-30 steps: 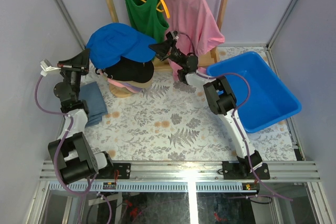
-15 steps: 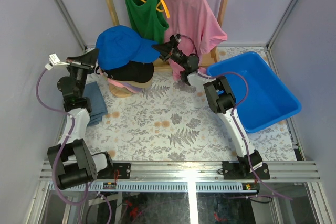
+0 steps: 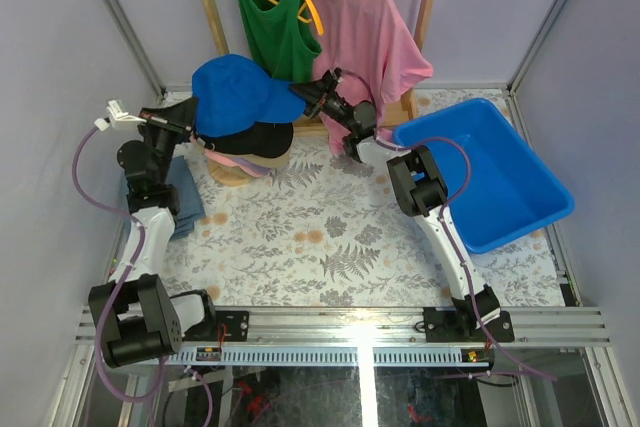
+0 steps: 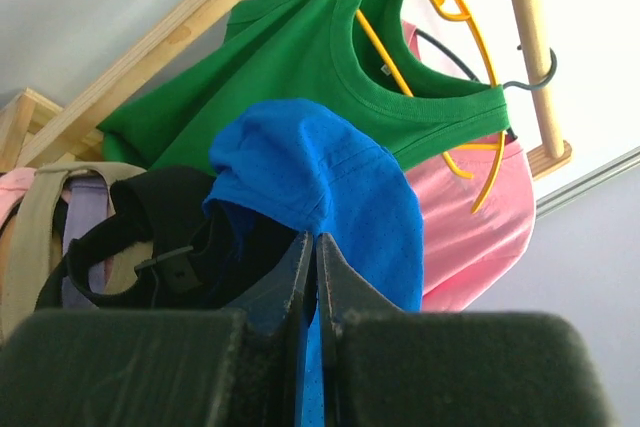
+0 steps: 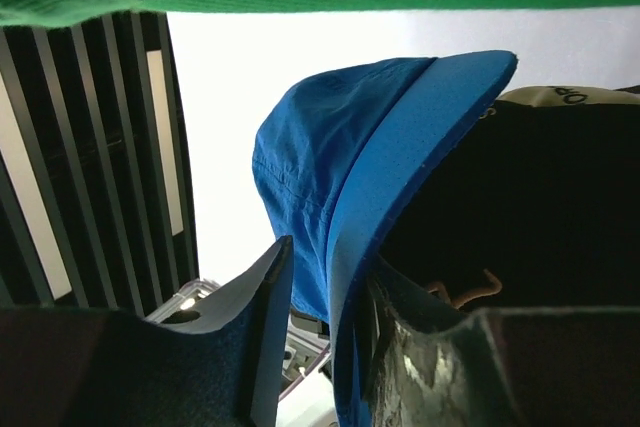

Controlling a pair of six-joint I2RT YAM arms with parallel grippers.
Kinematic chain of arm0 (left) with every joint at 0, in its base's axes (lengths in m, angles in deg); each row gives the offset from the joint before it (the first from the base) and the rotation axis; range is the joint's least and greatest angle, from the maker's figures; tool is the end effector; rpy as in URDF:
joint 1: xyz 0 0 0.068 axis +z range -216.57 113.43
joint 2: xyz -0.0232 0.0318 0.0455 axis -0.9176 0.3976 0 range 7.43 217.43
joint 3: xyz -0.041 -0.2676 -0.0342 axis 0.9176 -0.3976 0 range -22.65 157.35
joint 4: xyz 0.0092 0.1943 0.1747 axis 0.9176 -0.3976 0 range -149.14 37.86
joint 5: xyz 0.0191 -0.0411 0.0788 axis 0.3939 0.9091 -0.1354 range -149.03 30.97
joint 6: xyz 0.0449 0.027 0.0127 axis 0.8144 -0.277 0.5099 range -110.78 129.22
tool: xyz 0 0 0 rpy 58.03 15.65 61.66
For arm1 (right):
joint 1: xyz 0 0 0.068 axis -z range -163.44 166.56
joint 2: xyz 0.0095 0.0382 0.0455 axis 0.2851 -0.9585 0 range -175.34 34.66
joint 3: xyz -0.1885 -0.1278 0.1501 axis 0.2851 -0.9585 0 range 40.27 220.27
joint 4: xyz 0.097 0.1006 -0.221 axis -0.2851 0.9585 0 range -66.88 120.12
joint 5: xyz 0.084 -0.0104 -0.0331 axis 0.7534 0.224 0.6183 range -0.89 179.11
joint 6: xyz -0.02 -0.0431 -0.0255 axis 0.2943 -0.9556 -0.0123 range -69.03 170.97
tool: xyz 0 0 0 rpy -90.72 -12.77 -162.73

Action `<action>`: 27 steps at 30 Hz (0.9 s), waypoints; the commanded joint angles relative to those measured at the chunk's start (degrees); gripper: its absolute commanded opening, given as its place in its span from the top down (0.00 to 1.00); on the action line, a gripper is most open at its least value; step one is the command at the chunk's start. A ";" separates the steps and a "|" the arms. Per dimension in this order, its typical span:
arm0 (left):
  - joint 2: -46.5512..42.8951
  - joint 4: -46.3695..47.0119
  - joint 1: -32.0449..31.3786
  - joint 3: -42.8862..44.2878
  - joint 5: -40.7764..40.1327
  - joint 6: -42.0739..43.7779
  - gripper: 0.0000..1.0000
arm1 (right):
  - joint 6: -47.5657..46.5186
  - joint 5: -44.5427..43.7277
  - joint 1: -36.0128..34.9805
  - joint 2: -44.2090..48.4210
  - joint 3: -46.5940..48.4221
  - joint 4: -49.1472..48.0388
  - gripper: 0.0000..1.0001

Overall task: Stack the hats
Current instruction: Stack the hat on the hat.

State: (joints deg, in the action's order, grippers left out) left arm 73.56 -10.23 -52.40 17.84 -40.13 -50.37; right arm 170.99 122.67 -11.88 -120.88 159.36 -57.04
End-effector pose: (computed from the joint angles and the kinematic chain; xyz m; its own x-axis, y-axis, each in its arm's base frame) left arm 0.2580 0.0534 0.3332 0.0773 -0.8220 -0.5642 0.2697 0.5620 -0.7819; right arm 0.4899 0.2878 0.1971 -0.9520 0.3046 0.0309 -0.1516 -0.5564 0.8170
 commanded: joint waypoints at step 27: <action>-2.14 -9.75 -5.03 0.32 -9.11 10.17 1.00 | -7.92 2.39 0.39 2.71 -6.02 8.15 0.63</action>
State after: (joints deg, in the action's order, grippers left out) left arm 72.40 -20.72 -57.18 18.58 -47.80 -41.26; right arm 165.53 123.87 -11.86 -121.30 153.59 -48.54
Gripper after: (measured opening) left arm 0.008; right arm 0.411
